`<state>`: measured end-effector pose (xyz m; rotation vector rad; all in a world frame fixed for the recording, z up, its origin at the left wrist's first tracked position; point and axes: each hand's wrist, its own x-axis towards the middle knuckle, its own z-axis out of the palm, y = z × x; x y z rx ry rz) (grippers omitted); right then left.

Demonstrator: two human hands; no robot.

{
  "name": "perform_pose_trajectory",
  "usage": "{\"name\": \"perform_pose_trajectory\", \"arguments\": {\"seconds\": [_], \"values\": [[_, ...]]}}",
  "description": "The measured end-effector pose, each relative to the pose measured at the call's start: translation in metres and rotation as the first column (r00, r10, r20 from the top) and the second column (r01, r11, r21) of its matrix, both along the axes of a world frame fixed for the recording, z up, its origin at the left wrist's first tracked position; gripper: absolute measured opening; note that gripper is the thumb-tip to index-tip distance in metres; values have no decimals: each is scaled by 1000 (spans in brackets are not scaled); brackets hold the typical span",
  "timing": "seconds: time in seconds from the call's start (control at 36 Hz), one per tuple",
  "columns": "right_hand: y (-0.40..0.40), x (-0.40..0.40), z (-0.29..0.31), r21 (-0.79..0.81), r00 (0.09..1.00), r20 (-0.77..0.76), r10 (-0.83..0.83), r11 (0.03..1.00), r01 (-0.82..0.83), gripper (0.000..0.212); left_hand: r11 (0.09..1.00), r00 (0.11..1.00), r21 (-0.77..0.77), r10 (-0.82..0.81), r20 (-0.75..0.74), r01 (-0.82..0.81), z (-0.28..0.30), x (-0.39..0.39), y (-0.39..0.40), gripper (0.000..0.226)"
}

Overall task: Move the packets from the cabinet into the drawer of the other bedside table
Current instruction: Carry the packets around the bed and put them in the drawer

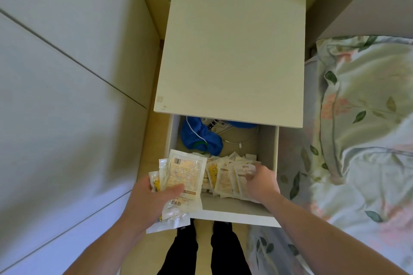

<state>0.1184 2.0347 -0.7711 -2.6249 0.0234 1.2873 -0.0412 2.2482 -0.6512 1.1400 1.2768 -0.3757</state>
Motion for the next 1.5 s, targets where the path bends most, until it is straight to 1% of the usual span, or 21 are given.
{"name": "perform_pose_trajectory", "arguments": {"seconds": [0.14,0.22,0.31,0.36,0.42,0.47,0.5,0.53,0.64,0.78,0.89,0.94,1.0,1.06,1.11,1.14,1.19,1.25,1.31,1.39,1.5], "values": [[-3,-4,-13,-46,996,-90,-9,999,5,46,998,998,-4,-56,12,56,-3,-1,-3,24],[-5,-6,-11,-83,998,-64,3,997,-8,44,997,997,2,-82,6,82,-8,0,-4,25],[1,-9,8,3,995,-31,-99,995,99,61,995,995,-1,-96,-13,96,-13,2,-5,27],[6,-10,22,123,989,-39,-144,981,148,60,994,994,1,-110,-24,110,-16,4,-6,28],[15,-14,40,245,958,-160,-238,931,272,50,992,992,-20,-125,-24,124,-17,6,-9,30],[23,-18,53,294,822,-416,-390,797,527,41,988,989,-47,-148,-6,148,-17,9,-13,31],[25,-19,58,290,739,-523,-424,726,623,36,985,986,-54,-165,0,165,-17,11,-16,31],[26,-19,62,295,694,-586,-418,688,663,31,982,983,-56,-183,4,183,-17,13,-19,31],[22,-20,62,373,733,-593,-334,693,617,21,971,971,-21,-238,0,238,-22,18,-29,38],[13,-8,51,346,761,-547,-349,733,586,14,964,965,44,-262,-27,263,-30,18,-35,41],[7,11,34,330,850,-372,-373,803,496,13,962,965,77,-262,-30,263,-38,15,-32,31],[3,20,23,303,871,-316,-377,829,469,23,963,967,85,-252,-33,254,-40,12,-29,26],[-2,26,11,265,917,-242,-317,888,377,26,967,971,94,-233,-44,237,-41,10,-27,24],[-5,28,1,219,978,-118,-171,956,193,22,970,975,103,-213,-61,218,-42,9,-25,24],[-6,26,-5,172,997,-56,-57,983,66,19,970,976,118,-204,-72,212,-44,9,-25,24],[-6,25,-6,169,997,-65,-41,984,51,18,971,977,124,-199,-73,206,-44,9,-25,24],[-3,24,-7,200,988,-133,-76,974,102,15,975,983,128,-172,-71,180,-46,9,-25,21],[1,24,-2,253,963,-222,-151,945,207,10,982,988,123,-139,-64,146,-47,11,-25,17],[5,25,7,306,914,-337,-227,892,334,13,989,993,99,-106,-48,111,-47,14,-24,15],[5,24,16,344,830,-501,-245,824,451,11,998,998,17,-61,-6,61,-48,20,-22,20],[3,19,19,377,781,-592,-200,788,487,15,986,998,-156,-49,41,55,-45,31,-18,27]]}}
